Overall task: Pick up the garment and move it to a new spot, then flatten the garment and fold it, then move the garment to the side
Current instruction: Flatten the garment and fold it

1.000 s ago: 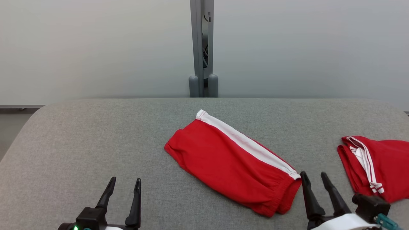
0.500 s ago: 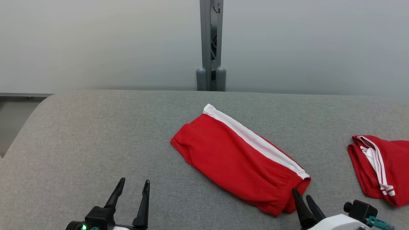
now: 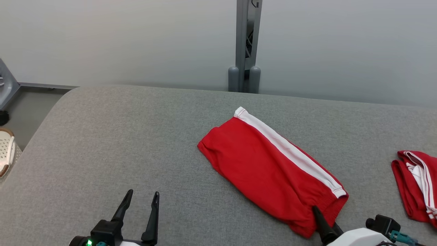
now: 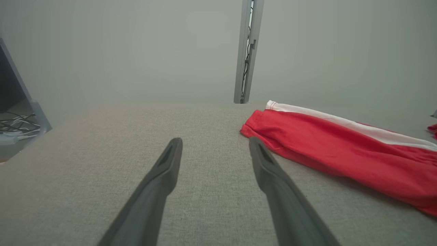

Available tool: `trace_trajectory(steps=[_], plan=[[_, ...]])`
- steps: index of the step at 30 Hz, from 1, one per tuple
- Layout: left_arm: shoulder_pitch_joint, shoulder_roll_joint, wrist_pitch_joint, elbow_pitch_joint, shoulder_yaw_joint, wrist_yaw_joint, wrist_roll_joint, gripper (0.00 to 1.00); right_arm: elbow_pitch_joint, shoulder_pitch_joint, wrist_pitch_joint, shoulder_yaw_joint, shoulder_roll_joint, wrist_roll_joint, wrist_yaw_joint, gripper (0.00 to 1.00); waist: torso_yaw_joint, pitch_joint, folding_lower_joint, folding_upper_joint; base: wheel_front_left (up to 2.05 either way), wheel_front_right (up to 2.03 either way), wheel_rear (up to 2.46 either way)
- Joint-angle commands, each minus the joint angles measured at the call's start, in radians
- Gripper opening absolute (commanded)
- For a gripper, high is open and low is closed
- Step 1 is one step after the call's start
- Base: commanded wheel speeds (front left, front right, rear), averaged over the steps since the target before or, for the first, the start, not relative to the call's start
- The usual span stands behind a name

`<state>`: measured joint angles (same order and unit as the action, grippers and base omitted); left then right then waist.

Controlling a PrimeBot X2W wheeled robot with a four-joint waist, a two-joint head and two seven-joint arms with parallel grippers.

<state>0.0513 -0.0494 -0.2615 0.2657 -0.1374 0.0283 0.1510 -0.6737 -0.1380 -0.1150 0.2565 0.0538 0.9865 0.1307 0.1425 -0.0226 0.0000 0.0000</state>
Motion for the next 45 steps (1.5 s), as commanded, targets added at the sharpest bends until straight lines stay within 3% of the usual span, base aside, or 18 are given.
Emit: trace_trajectory(steps=[1,14,15,16,17,24,30,45], plan=[[-0.017,-0.004,-0.004,0.000,0.004,0.001,-0.006,1.00,-0.013,-0.011,0.000,0.002,0.003,0.013,0.000,1.00,0.007,0.004,0.0000,0.0000,0.00,0.00,0.00],[-0.037,-0.004,-0.004,0.002,0.019,0.010,-0.020,1.00,-0.082,-0.078,-0.002,0.070,-0.007,0.139,0.000,1.00,0.035,0.024,0.0000,0.0000,0.00,0.00,0.00],[-0.039,-0.004,-0.004,0.003,0.020,0.011,-0.022,1.00,-0.087,-0.082,-0.004,0.086,-0.008,0.155,0.000,0.51,0.038,0.024,0.0000,0.0000,0.00,0.00,0.00],[-0.040,-0.004,-0.004,0.003,0.020,0.011,-0.023,1.00,-0.089,-0.083,-0.008,0.094,-0.008,0.162,0.000,0.36,0.038,0.024,0.0000,0.0000,0.00,0.00,0.00],[-0.041,-0.004,-0.004,0.003,0.021,0.011,-0.022,1.00,-0.092,-0.083,-0.011,0.100,-0.008,0.167,0.000,0.00,0.039,0.024,0.0000,0.0000,0.00,0.00,0.00],[-0.037,-0.004,-0.004,0.004,0.022,0.007,-0.016,1.00,-0.106,-0.094,-0.028,0.122,0.014,0.182,0.000,0.00,0.035,0.021,0.0000,0.0000,0.00,0.00,0.00],[-0.041,-0.004,-0.004,0.008,0.006,0.002,-0.007,1.00,-0.112,-0.135,-0.020,0.140,0.081,0.171,0.000,0.00,0.032,0.021,0.0000,0.0000,0.00,0.00,0.00],[-0.056,-0.004,-0.004,0.022,-0.031,-0.003,0.013,1.00,-0.285,-0.358,0.106,0.277,0.323,-0.014,0.000,0.00,0.075,0.046,0.0000,0.0000,0.00,0.00,0.00]])
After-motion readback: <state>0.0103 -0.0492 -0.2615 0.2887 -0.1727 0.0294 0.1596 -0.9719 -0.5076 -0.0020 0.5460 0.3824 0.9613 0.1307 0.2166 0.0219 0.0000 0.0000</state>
